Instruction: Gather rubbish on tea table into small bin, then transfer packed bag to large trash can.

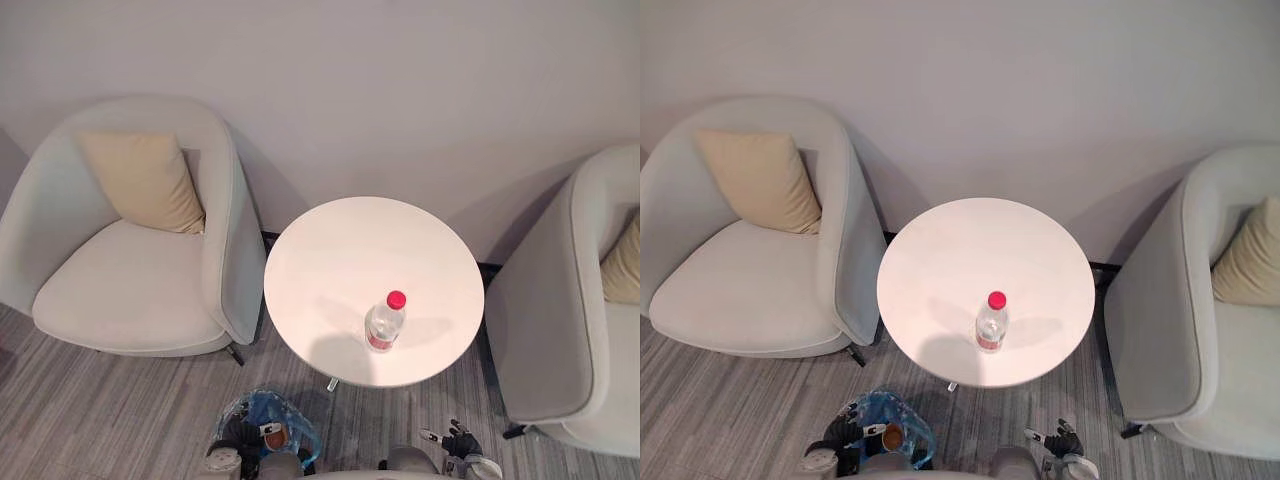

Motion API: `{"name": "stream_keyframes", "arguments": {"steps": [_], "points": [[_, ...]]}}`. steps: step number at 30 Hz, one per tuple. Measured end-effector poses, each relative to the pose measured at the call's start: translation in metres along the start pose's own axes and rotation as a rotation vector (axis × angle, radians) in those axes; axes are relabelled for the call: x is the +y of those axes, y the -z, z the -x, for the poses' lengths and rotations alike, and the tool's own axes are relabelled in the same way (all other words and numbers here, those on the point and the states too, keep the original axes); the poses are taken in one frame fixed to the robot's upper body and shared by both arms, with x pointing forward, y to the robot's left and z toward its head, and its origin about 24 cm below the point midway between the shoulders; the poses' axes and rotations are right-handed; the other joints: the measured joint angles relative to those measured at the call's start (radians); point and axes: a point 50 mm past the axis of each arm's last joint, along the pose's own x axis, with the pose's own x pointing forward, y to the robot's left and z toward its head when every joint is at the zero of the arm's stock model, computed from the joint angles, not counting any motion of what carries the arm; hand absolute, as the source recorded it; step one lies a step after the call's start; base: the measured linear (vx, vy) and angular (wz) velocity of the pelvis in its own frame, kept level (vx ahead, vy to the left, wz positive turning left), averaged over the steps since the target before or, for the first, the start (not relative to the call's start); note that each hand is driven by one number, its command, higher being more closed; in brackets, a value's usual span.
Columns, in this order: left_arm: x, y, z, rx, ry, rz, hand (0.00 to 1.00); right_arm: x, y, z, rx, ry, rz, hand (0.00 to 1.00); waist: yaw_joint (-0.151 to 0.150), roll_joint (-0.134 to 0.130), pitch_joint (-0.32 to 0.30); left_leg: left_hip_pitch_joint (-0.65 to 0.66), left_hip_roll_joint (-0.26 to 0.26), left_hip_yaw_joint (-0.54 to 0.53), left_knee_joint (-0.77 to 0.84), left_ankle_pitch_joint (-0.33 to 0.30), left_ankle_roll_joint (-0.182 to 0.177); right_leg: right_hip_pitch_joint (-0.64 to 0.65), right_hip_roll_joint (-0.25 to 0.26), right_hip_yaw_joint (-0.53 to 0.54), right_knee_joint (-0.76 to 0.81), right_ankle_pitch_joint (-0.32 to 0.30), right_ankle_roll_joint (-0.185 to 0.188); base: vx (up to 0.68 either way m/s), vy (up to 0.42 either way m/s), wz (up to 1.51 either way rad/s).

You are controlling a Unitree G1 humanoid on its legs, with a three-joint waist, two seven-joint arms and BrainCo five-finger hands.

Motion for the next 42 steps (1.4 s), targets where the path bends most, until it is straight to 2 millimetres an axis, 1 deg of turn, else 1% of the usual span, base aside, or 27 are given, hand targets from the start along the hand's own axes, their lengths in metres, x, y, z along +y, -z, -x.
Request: {"name": "stream_keyframes", "arguments": {"steps": [1, 2, 4, 5, 8, 10, 15, 19, 22, 24, 25, 27, 29, 32, 33, 34, 39, 42], "points": [[-0.004, -0.001, 0.000, 0.003, 0.007, 0.004, 0.00, -0.003, 0.001, 0.000, 0.004, 0.008, 0.002, 0.00, -0.002, 0.016, 0.004, 0.004, 0.000, -0.024, 0.003, -0.008, -0.016, 0.013, 0.002, -0.014, 0.006, -0.003, -0.008, 0.14, -0.097, 0.43], [-0.012, 0.002, 0.001, 0.010, 0.034, 0.017, 0.00, -0.010, 0.001, 0.000, 0.007, 0.024, 0.008, 0.00, 0.006, 0.036, -0.007, 0.008, 0.022, -0.047, -0.015, -0.005, -0.021, 0.037, 0.027, -0.021, -0.037, 0.012, -0.020, 0.12, -0.069, 0.19], [-0.015, 0.008, 0.002, 0.031, 0.041, 0.033, 0.00, -0.013, -0.001, -0.001, 0.002, 0.030, 0.014, 0.00, 0.002, 0.066, -0.023, 0.011, 0.048, -0.054, -0.041, 0.003, -0.036, 0.059, 0.053, -0.032, -0.094, 0.040, -0.027, 0.11, -0.102, 0.01], [-0.014, 0.011, 0.003, 0.038, 0.039, 0.035, 0.00, -0.012, -0.001, -0.001, 0.004, 0.028, 0.013, 0.00, 0.003, 0.070, -0.025, 0.018, 0.056, -0.056, -0.057, 0.008, -0.044, 0.068, 0.064, -0.032, -0.118, 0.051, -0.032, 0.08, -0.114, -0.07], [-0.014, 0.011, 0.003, 0.040, 0.039, 0.035, 0.00, -0.014, 0.004, 0.000, 0.017, 0.033, 0.015, 0.00, 0.001, 0.071, -0.027, 0.051, 0.069, -0.058, -0.091, 0.018, -0.055, 0.109, 0.081, -0.033, -0.166, 0.070, -0.039, 0.02, -0.059, -0.05], [-0.014, 0.011, 0.003, 0.041, 0.038, 0.034, 0.00, -0.016, 0.007, 0.001, 0.025, 0.037, 0.017, 0.00, 0.000, 0.063, -0.025, 0.060, 0.068, -0.059, -0.100, 0.022, -0.054, 0.126, 0.081, -0.035, -0.184, 0.077, -0.040, -0.02, 0.003, 0.01], [-0.012, 0.011, 0.003, 0.040, 0.034, 0.031, 0.00, -0.016, 0.010, 0.003, 0.030, 0.034, 0.044, 0.00, 0.000, 0.054, -0.027, 0.061, 0.052, -0.061, -0.115, 0.041, -0.040, 0.145, 0.074, -0.034, -0.243, 0.116, -0.030, -0.05, 0.033, 0.02], [-0.010, 0.010, 0.003, 0.039, 0.030, 0.028, 0.00, -0.011, 0.006, 0.003, 0.005, 0.011, 0.092, 0.00, 0.000, 0.053, -0.026, 0.061, 0.046, -0.062, -0.140, 0.064, -0.034, 0.143, 0.064, -0.034, -0.262, 0.134, -0.022, -0.07, 0.026, 0.02], [-0.009, 0.010, 0.003, 0.038, 0.027, 0.023, 0.00, -0.009, -0.012, 0.006, -0.108, 0.005, 0.134, 0.00, -0.001, 0.051, -0.025, 0.071, 0.040, -0.060, -0.159, 0.073, -0.034, 0.142, 0.061, -0.029, -0.266, 0.138, -0.019, -0.07, 0.012, -0.03], [-0.008, 0.009, 0.002, 0.030, 0.025, 0.015, 0.00, -0.008, -0.036, 0.015, -0.254, -0.003, 0.158, 0.00, -0.003, 0.049, -0.026, 0.075, 0.036, -0.060, -0.169, 0.076, -0.039, 0.138, 0.061, -0.026, -0.270, 0.142, -0.019, -0.06, 0.007, -0.02], [-0.007, 0.009, 0.002, 0.030, 0.025, 0.015, 0.00, -0.008, -0.042, 0.017, -0.287, -0.002, 0.164, 0.00, -0.004, 0.048, -0.026, 0.075, 0.037, -0.059, -0.169, 0.076, -0.039, 0.138, 0.062, -0.025, -0.271, 0.143, -0.020, -0.05, -0.005, -0.03], [-0.008, 0.007, 0.002, 0.021, 0.026, 0.006, 0.00, -0.012, -0.060, 0.029, -0.408, 0.000, 0.181, 0.00, -0.007, 0.047, -0.026, 0.076, 0.043, -0.054, -0.170, 0.075, -0.040, 0.136, 0.063, -0.019, -0.272, 0.143, -0.020, -0.02, -0.014, -0.06], [-0.007, 0.007, 0.003, 0.013, 0.027, -0.004, 0.00, -0.013, -0.072, 0.037, -0.485, -0.003, 0.205, 0.00, -0.008, 0.046, -0.027, 0.076, 0.045, -0.048, -0.170, 0.075, -0.040, 0.132, 0.065, -0.013, -0.271, 0.143, -0.020, 0.01, -0.019, -0.09], [-0.006, 0.007, 0.003, 0.013, 0.028, -0.015, 0.00, -0.012, -0.083, 0.045, -0.555, -0.008, 0.221, 0.00, -0.012, 0.045, -0.027, 0.076, 0.048, -0.040, -0.170, 0.075, -0.039, 0.127, 0.069, -0.006, -0.270, 0.143, -0.020, 0.02, -0.017, -0.10], [-0.005, 0.009, 0.004, 0.016, 0.027, -0.016, 0.00, -0.011, -0.087, 0.048, -0.577, -0.019, 0.231, 0.00, -0.024, 0.045, -0.027, 0.077, 0.048, -0.040, -0.169, 0.075, -0.039, 0.128, 0.070, -0.006, -0.267, 0.143, -0.020, 0.00, 0.000, 0.00], [-0.005, 0.012, 0.005, 0.023, 0.026, -0.019, 0.00, -0.010, -0.090, 0.050, -0.596, -0.029, 0.239, 0.00, -0.029, 0.045, -0.027, 0.077, 0.048, -0.039, -0.169, 0.075, -0.039, 0.127, 0.070, -0.005, -0.266, 0.143, -0.020, 0.03, -0.011, -0.04], [-0.004, 0.009, 0.004, 0.004, 0.038, -0.069, 0.00, -0.005, -0.105, 0.060, -0.691, -0.063, 0.257, 0.00, -0.028, 0.045, -0.028, 0.082, 0.048, -0.036, -0.169, 0.075, -0.039, 0.135, 0.073, 0.000, -0.265, 0.143, -0.020, 0.01, -0.005, -0.03], [-0.004, 0.010, 0.005, 0.001, 0.042, -0.074, 0.00, 0.005, -0.111, 0.064, -0.727, -0.129, 0.319, 0.00, -0.027, 0.045, -0.028, 0.091, 0.049, -0.043, -0.169, 0.075, -0.039, 0.142, 0.071, -0.006, -0.265, 0.142, -0.020, -0.05, -0.010, 0.05]]}}
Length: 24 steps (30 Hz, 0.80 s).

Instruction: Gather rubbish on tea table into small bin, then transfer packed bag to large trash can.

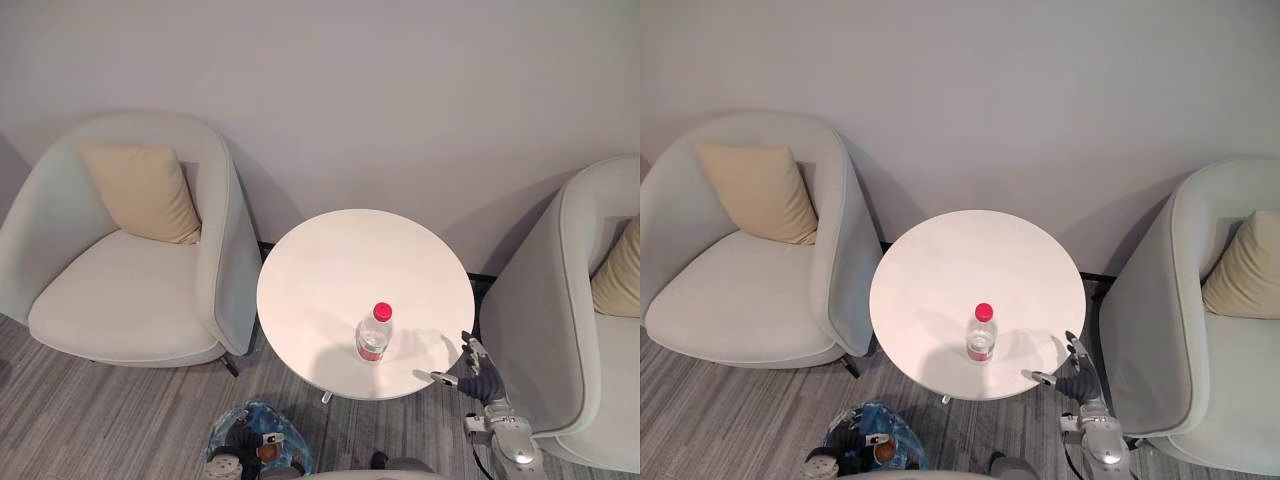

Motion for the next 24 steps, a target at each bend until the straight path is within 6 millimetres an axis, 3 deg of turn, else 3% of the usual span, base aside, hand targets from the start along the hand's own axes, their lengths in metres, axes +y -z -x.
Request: {"name": "stream_keyframes", "arguments": {"steps": [7, 19, 24], "points": [[-0.002, -0.001, 0.000, -0.013, 0.015, -0.025, 0.00, 0.017, -0.011, -0.008, -0.043, -0.089, 0.021, 0.00, 0.002, 0.003, -0.004, -0.016, -0.002, -0.015, -0.003, -0.003, -0.006, -0.004, -0.007, -0.009, -0.001, -0.004, 0.006, -0.05, -0.006, 0.06], [-0.004, 0.000, 0.001, -0.012, 0.021, -0.031, 0.00, 0.028, -0.021, -0.026, -0.077, -0.155, 0.062, 0.00, 0.008, 0.015, -0.022, -0.032, -0.016, -0.064, -0.016, 0.017, 0.003, 0.002, -0.010, -0.057, -0.024, -0.001, 0.001, 0.03, -0.013, 0.11], [-0.004, -0.003, 0.000, -0.023, 0.022, -0.031, 0.00, 0.032, -0.021, -0.031, -0.071, -0.158, 0.057, 0.00, 0.028, 0.013, -0.023, -0.032, -0.017, -0.076, -0.032, 0.030, 0.002, 0.003, -0.010, -0.070, -0.025, 0.000, 0.000, -0.01, -0.016, 0.07]]}}
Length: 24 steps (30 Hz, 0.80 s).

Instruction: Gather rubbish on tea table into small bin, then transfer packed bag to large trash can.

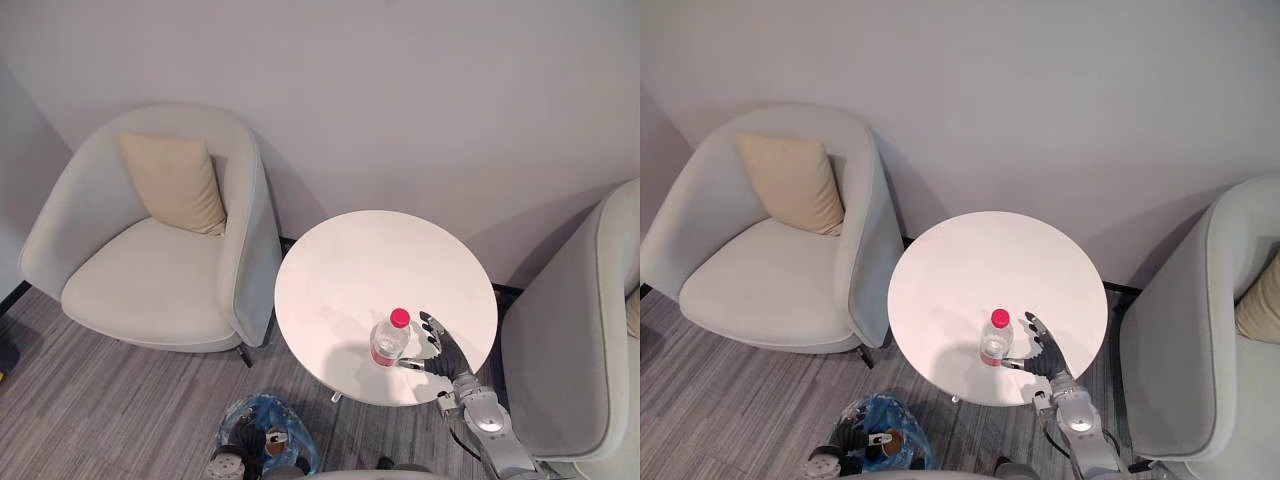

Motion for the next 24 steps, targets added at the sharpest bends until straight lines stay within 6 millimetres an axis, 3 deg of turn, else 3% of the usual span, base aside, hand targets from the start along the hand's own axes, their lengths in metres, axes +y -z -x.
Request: {"name": "stream_keyframes", "arguments": {"steps": [15, 16, 24], "points": [[-0.002, -0.002, 0.000, -0.014, 0.010, -0.011, 0.00, 0.013, -0.003, -0.017, 0.010, -0.039, 0.007, 0.00, 0.004, -0.001, 0.001, -0.023, -0.002, -0.050, -0.024, 0.026, -0.005, -0.007, -0.004, -0.048, -0.004, 0.002, -0.003, -0.02, -0.013, 0.10], [-0.002, -0.002, 0.000, -0.014, 0.010, -0.011, 0.00, 0.014, -0.003, -0.018, 0.008, -0.035, 0.002, 1.00, 0.005, -0.001, 0.001, -0.024, -0.003, -0.051, -0.024, 0.026, -0.005, -0.007, -0.004, -0.049, -0.004, 0.002, -0.003, 0.00, -0.005, 0.03], [-0.003, -0.005, 0.000, -0.027, 0.014, -0.015, 0.00, 0.017, -0.011, -0.034, 0.003, -0.015, 0.005, 1.00, 0.020, -0.002, 0.003, -0.036, -0.012, -0.075, -0.021, 0.027, -0.004, -0.015, -0.015, -0.071, 0.010, -0.014, -0.002, 0.00, -0.003, 0.09]]}}
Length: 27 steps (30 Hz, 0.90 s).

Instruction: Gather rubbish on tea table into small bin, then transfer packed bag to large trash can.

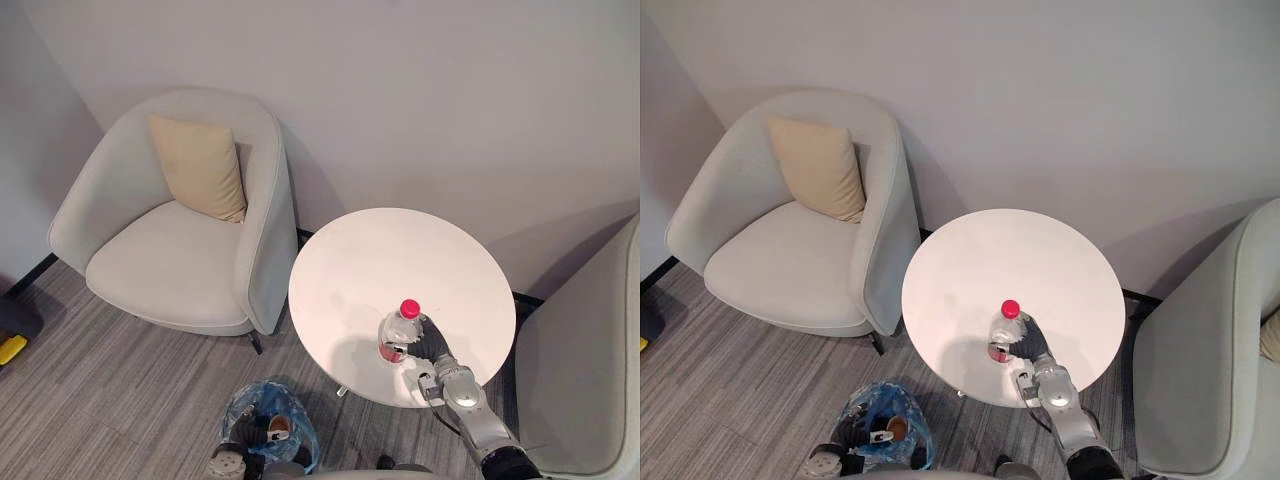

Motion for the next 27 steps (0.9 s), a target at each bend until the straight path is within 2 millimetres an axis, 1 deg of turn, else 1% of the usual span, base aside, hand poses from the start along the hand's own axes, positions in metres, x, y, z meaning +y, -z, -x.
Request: {"name": "stream_keyframes", "arguments": {"steps": [1, 2, 6, 12, 14, 16, 18, 21, 23, 27], "points": [[-0.001, -0.001, 0.000, -0.005, 0.003, -0.004, 0.00, 0.000, 0.000, -0.001, 0.002, 0.007, -0.005, 1.00, 0.007, 0.000, 0.000, -0.002, 0.000, 0.000, 0.000, 0.000, 0.000, -0.004, 0.000, 0.000, 0.001, -0.001, -0.001, 0.00, 0.000, 0.00], [-0.001, -0.002, 0.000, -0.006, 0.003, -0.003, 0.00, 0.000, 0.000, -0.002, 0.004, 0.007, -0.005, 1.00, 0.008, 0.000, 0.000, -0.004, 0.000, -0.001, 0.000, 0.000, 0.000, -0.004, 0.000, -0.001, 0.002, -0.002, -0.001, 0.02, -0.015, 0.04], [-0.001, -0.003, -0.001, -0.011, 0.004, -0.003, 0.00, 0.005, -0.001, -0.004, 0.010, -0.009, -0.015, 1.00, 0.009, 0.000, 0.001, -0.006, -0.001, -0.005, 0.000, 0.000, 0.000, -0.004, 0.000, -0.005, 0.002, -0.005, -0.001, 0.01, -0.007, 0.02], [-0.001, -0.002, 0.000, -0.009, 0.003, -0.002, 0.00, 0.003, -0.005, -0.004, -0.011, 0.000, -0.035, 1.00, 0.008, 0.001, 0.002, 0.000, 0.000, -0.002, 0.000, 0.000, 0.000, 0.000, 0.000, -0.002, 0.004, -0.005, -0.002, 0.00, 0.000, 0.00], [-0.001, -0.002, 0.000, -0.009, 0.003, -0.001, 0.00, 0.002, -0.017, 0.000, -0.070, 0.003, -0.044, 1.00, 0.007, 0.001, 0.004, 0.005, 0.001, -0.001, 0.000, -0.001, 0.000, 0.004, 0.000, 0.000, 0.006, -0.006, -0.002, -0.04, -0.011, -0.02], [-0.001, -0.002, 0.000, -0.010, 0.002, 0.000, 0.00, 0.003, -0.036, 0.007, -0.164, 0.007, -0.062, 1.00, 0.006, 0.002, 0.008, 0.011, 0.002, 0.003, 0.000, -0.001, 0.000, 0.006, 0.000, 0.004, 0.009, -0.008, -0.001, -0.03, -0.009, -0.04], [-0.001, -0.002, 0.000, -0.010, 0.002, 0.002, 0.00, 0.002, -0.047, 0.014, -0.225, 0.014, -0.067, 1.00, 0.005, 0.002, 0.008, 0.015, 0.004, 0.010, 0.000, -0.002, 0.001, 0.006, 0.001, 0.010, 0.013, -0.009, -0.001, -0.02, -0.010, -0.08], [-0.001, -0.002, 0.000, -0.007, -0.002, 0.010, 0.00, 0.003, -0.057, 0.022, -0.283, 0.017, -0.051, 1.00, 0.005, 0.002, 0.008, 0.021, 0.011, 0.028, -0.001, -0.006, 0.002, 0.000, 0.005, 0.030, 0.019, -0.009, -0.001, -0.01, -0.017, -0.18], [-0.001, -0.001, 0.000, -0.006, -0.001, 0.012, 0.00, 0.002, -0.061, 0.029, -0.304, 0.030, -0.069, 1.00, -0.001, 0.002, 0.008, 0.019, 0.011, 0.032, -0.001, -0.006, 0.002, -0.004, 0.005, 0.033, 0.021, -0.009, -0.001, -0.01, -0.010, -0.09], [-0.002, -0.001, 0.000, -0.005, -0.001, 0.012, 0.00, -0.001, -0.065, 0.035, -0.332, 0.050, -0.065, 1.00, -0.001, 0.002, 0.008, 0.021, 0.012, 0.036, -0.001, -0.006, 0.002, -0.005, 0.006, 0.037, 0.021, -0.009, -0.001, 0.00, -0.005, -0.02]]}}
